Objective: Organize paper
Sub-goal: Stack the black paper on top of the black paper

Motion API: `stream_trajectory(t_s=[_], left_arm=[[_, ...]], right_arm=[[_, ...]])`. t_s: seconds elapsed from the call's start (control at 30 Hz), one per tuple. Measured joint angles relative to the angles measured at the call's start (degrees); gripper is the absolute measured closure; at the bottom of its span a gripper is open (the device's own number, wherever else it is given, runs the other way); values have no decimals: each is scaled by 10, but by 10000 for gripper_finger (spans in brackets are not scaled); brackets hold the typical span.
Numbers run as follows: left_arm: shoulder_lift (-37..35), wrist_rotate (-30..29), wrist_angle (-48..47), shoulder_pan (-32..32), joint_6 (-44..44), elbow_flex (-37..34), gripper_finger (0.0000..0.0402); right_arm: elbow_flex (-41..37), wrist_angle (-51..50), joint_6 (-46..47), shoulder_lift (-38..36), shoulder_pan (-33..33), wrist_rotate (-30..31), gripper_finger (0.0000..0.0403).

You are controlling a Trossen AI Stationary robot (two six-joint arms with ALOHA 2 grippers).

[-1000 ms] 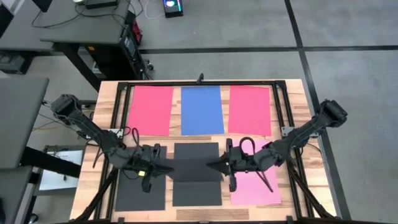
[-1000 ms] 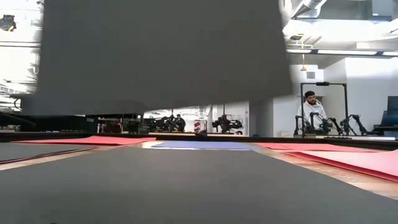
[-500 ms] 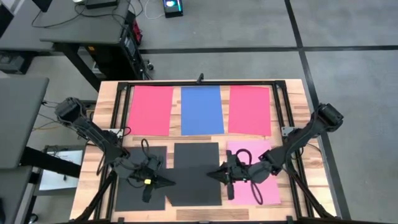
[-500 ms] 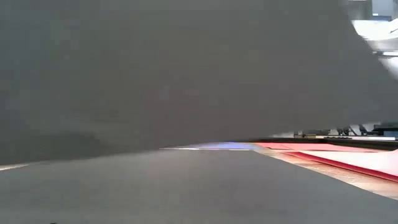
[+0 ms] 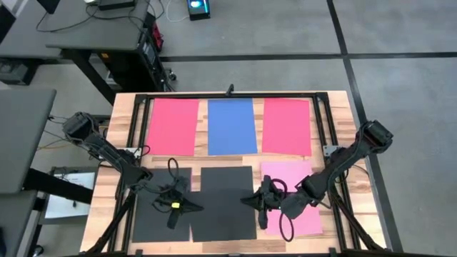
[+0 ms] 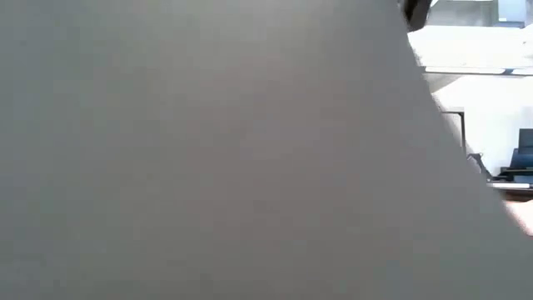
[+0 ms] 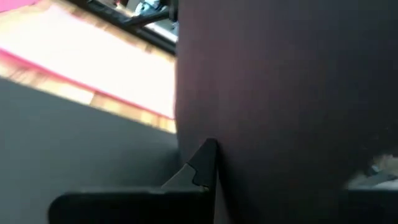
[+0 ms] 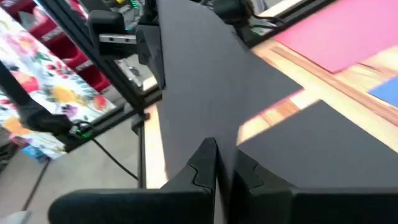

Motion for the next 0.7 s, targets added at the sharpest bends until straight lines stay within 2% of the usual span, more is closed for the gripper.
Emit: stream_trajectory(t_s=[0.27,0.43,0.7], left_arm=[[0,0,-67,34,-10,0,402],[5,0,-110,56,-19,0,402],[5,0,-165,75,-24,0,402]], right_arm=[[0,-39,2,0,-8,14,403],[0,-98,36,0,-29,19,403],[0,-136,65,1,-30,21,403]])
